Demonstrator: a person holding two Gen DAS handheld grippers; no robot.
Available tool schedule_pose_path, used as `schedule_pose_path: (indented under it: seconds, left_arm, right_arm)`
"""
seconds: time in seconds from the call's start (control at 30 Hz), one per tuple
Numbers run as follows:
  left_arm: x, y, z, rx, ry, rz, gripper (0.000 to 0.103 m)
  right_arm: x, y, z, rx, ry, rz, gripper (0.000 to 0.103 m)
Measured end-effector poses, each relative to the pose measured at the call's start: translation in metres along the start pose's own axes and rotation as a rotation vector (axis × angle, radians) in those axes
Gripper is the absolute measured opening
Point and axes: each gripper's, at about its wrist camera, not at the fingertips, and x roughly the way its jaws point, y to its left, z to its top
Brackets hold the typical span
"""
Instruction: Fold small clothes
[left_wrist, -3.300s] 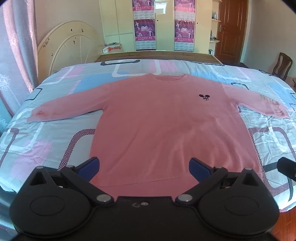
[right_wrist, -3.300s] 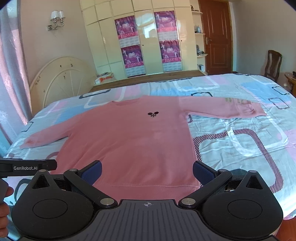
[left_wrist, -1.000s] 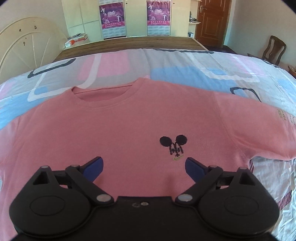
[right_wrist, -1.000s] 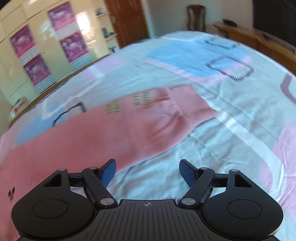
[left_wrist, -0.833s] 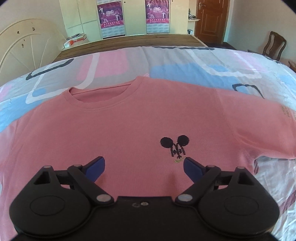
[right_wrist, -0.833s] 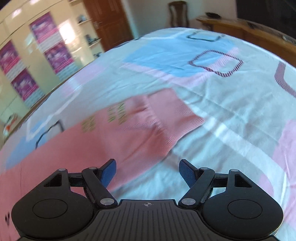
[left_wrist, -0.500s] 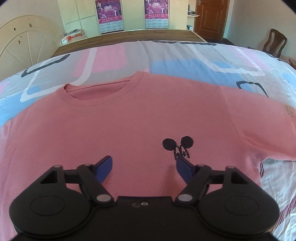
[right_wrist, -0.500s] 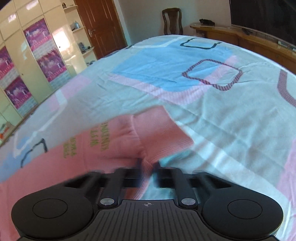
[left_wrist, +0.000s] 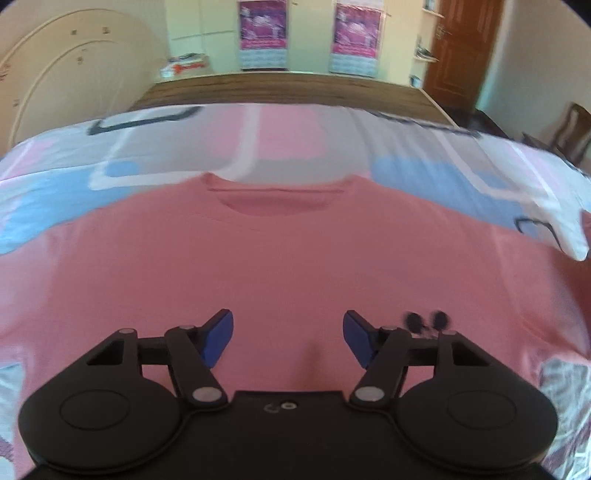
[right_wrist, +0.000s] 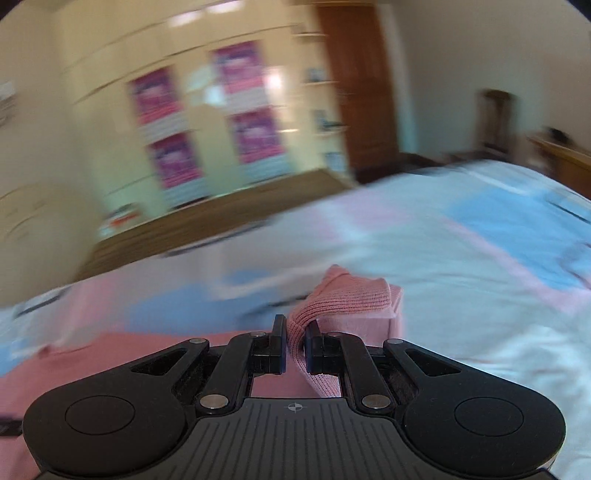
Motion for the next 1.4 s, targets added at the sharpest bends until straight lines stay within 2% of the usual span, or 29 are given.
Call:
schedule_pose_path:
  seconds: [0.03,0.1,0.2,0.37,0.43,0.47,0.5,0.57,0.63,0.7,0.83,0.87,0.97,1.0,1.03,1.07,1.13,1.23,1.4]
  left_arm:
    - [-0.002,0.009,0.001,-0.010,-0.006,0.010,0.075]
    - [-0.005,0.026,0.002,-0.029,-0.021,0.032,0.079]
    - [-0.005,0.056,0.003,-0.064,-0.021,0.040,0.080]
    - [-0.003,0.097,0.000,-0.114,-0.004,0.011,0.083]
    - [-0.001,0.106,-0.002,-0.125,0.005,-0.007,0.085]
    - [0.000,0.109,-0.003,-0.128,0.012,-0.026,0.085]
    - [0.002,0.111,-0.003,-0.130,0.020,-0.053,0.085]
    - [0.005,0.108,-0.004,-0.125,0.032,-0.116,0.085]
    - [0.010,0.099,-0.005,-0.107,0.046,-0.187,0.085]
    - [0.021,0.084,-0.007,-0.084,0.090,-0.254,0.084]
    - [0.048,0.054,-0.011,-0.076,0.165,-0.350,0.070]
    - [0.053,0.048,-0.011,-0.081,0.165,-0.360,0.070]
    - [0.059,0.039,-0.010,-0.130,0.131,-0.379,0.064]
    - [0.060,0.038,-0.010,-0.149,0.125,-0.390,0.050]
    - [0.061,0.037,-0.011,-0.154,0.118,-0.395,0.029]
    - [0.063,0.033,-0.011,-0.145,0.121,-0.386,0.019]
    - [0.063,0.029,-0.013,-0.138,0.105,-0.385,0.008]
    - [0.056,0.028,-0.008,-0.148,0.070,-0.400,0.007]
    - [0.014,0.052,0.021,-0.226,-0.067,-0.457,0.007]
  right_arm:
    - [0.002,0.025,-0.002,-0.025,0.005,0.046,0.009]
    - [0.006,0.072,-0.011,-0.076,0.026,0.128,0.009]
    - [0.013,0.140,-0.035,-0.162,0.066,0.218,0.009]
    - [0.035,0.235,-0.093,-0.282,0.219,0.351,0.010]
    - [0.042,0.261,-0.114,-0.337,0.271,0.358,0.030]
    - [0.043,0.267,-0.120,-0.341,0.283,0.375,0.046]
    - [0.041,0.272,-0.124,-0.334,0.288,0.389,0.054]
    - [0.036,0.272,-0.124,-0.329,0.283,0.392,0.054]
    - [0.030,0.261,-0.118,-0.312,0.268,0.358,0.054]
    - [0.025,0.243,-0.116,-0.293,0.263,0.295,0.054]
    - [0.007,0.202,-0.111,-0.257,0.251,0.156,0.054]
    - [0.002,0.192,-0.110,-0.249,0.248,0.126,0.054]
    - [-0.015,0.162,-0.112,-0.242,0.236,0.034,0.054]
    - [-0.020,0.154,-0.113,-0.237,0.236,0.012,0.054]
    - [-0.022,0.146,-0.115,-0.227,0.241,-0.013,0.054]
    - [-0.023,0.137,-0.116,-0.212,0.246,-0.034,0.054]
    - [-0.021,0.117,-0.116,-0.181,0.258,-0.073,0.054]
    - [-0.025,0.103,-0.118,-0.158,0.263,-0.117,0.055]
    - [-0.019,0.097,-0.118,-0.149,0.262,-0.141,0.056]
